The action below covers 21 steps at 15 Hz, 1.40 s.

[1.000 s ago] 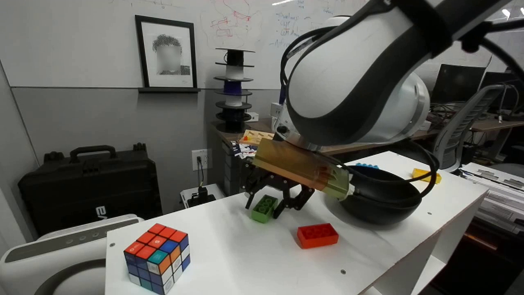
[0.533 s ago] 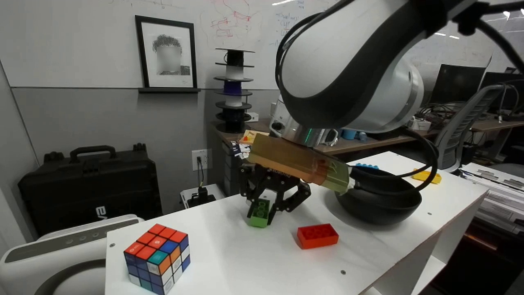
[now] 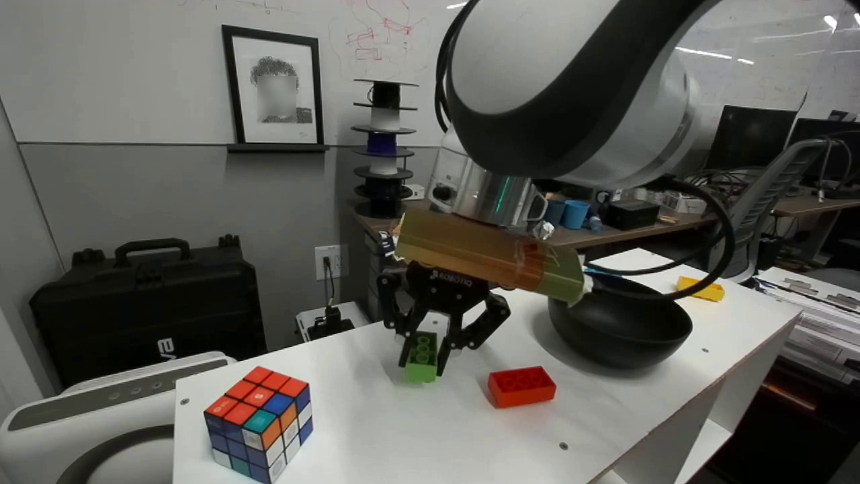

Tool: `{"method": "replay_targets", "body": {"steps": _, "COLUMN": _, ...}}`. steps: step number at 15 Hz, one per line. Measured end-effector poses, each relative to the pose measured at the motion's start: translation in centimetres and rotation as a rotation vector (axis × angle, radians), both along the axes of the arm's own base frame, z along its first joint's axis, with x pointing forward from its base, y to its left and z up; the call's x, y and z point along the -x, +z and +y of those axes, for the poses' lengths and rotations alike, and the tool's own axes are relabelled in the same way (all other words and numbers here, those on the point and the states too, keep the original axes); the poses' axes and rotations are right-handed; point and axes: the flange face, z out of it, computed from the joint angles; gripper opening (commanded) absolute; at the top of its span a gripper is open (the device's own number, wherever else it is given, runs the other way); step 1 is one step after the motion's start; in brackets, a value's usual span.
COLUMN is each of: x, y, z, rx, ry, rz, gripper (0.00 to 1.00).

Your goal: Put the green, orange, blue and yellow lego bricks in the black bowl respectively

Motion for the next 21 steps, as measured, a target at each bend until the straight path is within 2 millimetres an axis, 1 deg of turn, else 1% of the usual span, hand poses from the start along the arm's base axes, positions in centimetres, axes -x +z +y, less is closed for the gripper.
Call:
{"method": "replay_targets", "body": {"steps": 2, "x": 0.2, "y": 2.2, "z": 0.0, "rx": 0.022, "ry": 0.025, "rz": -0.021, "gripper": 0.13}}
{"method": "replay_targets", "body": {"steps": 3, "x": 0.4, "y": 3.6, "z": -0.2, "rx": 0.037, "ry": 0.035, "rz": -0.035, "gripper": 0.13}}
{"method": "replay_targets", "body": {"steps": 5, "x": 0.8, "y": 6.5, "z": -1.0, "rx": 0.065, "ry": 0.047, "rz": -0.072, "gripper": 0.13}}
{"method": "replay_targets", "body": {"steps": 8, "x": 1.4, "y": 10.3, "z": -3.6, "rx": 0.106, "ry": 0.047, "rz": -0.124, "gripper": 0.13}}
{"method": "replay_targets", "body": {"steps": 11, "x": 2.2, "y": 13.0, "z": -7.5, "rx": 0.120, "ry": 0.003, "rz": -0.145, "gripper": 0.13}}
{"method": "replay_targets", "body": {"steps": 13, "x": 2.6, "y": 13.9, "z": -10.6, "rx": 0.132, "ry": -0.037, "rz": -0.147, "gripper": 0.13}}
{"method": "replay_targets", "body": {"steps": 15, "x": 2.7, "y": 14.1, "z": -14.0, "rx": 0.148, "ry": -0.080, "rz": -0.136, "gripper": 0.13}}
{"method": "replay_targets", "body": {"steps": 18, "x": 2.4, "y": 13.3, "z": -18.7, "rx": 0.174, "ry": -0.132, "rz": -0.111, "gripper": 0.13}}
{"method": "replay_targets", "body": {"steps": 21, "x": 2.4, "y": 11.9, "z": -22.5, "rx": 0.200, "ry": -0.154, "rz": -0.063, "gripper": 0.15}}
